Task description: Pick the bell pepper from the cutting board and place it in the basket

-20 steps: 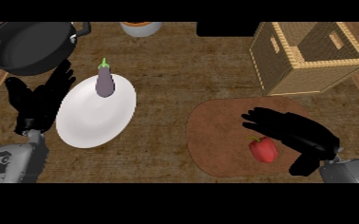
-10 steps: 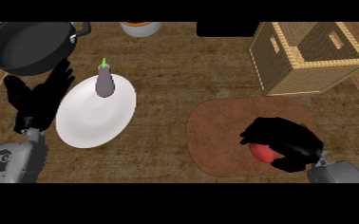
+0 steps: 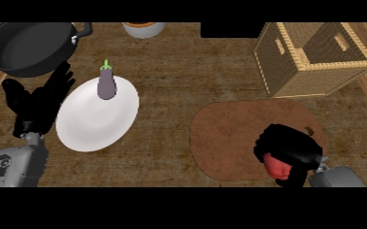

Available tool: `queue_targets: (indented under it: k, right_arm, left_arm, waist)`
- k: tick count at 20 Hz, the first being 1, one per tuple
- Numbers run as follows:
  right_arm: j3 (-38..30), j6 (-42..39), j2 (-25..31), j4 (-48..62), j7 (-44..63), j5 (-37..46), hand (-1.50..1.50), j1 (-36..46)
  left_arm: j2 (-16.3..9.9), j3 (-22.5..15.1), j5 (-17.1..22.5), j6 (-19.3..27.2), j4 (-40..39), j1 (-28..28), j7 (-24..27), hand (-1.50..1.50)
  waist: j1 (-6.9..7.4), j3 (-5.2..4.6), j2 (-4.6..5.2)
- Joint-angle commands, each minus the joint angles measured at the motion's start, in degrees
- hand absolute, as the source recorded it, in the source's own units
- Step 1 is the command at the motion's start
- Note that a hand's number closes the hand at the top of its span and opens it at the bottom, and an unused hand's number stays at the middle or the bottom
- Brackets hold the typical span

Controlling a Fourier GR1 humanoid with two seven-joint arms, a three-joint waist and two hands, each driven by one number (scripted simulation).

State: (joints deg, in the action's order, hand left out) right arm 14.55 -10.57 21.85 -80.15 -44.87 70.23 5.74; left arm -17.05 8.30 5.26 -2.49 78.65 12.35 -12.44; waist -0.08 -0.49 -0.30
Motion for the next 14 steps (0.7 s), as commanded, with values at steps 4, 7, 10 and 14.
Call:
queue_targets:
  k: [4, 7, 10, 14]
  right_arm:
    - [-9.07, -2.92, -12.86, 5.85, 21.80, -0.40, 1.50, 4.63]
    - [-16.95, -0.78, -16.88, 5.65, 30.89, -3.72, 1.50, 4.84]
    - [-22.21, 1.63, -21.42, 5.96, 39.52, -5.44, 1.50, 6.39]
    - [-27.63, 8.29, -21.68, 5.00, 50.52, -11.00, 1.50, 12.36]
  left_arm:
    - [0.97, -0.97, -0.98, 0.09, 1.16, -0.56, 0.18, 0.00]
    - [0.60, -0.16, -0.63, 0.50, 1.47, 0.07, 0.05, 0.00]
    - [0.83, 0.00, -0.28, 0.51, 1.59, 0.11, 0.11, 0.00]
    - [1.23, -0.67, -0.25, 0.03, 1.65, 0.26, 0.14, 0.00]
  waist:
    - [1.53, 0.47, 1.05]
    - [-0.54, 0.63, 1.61]
    - [-0.55, 0.71, 2.04]
    - [1.95, 1.20, 1.87]
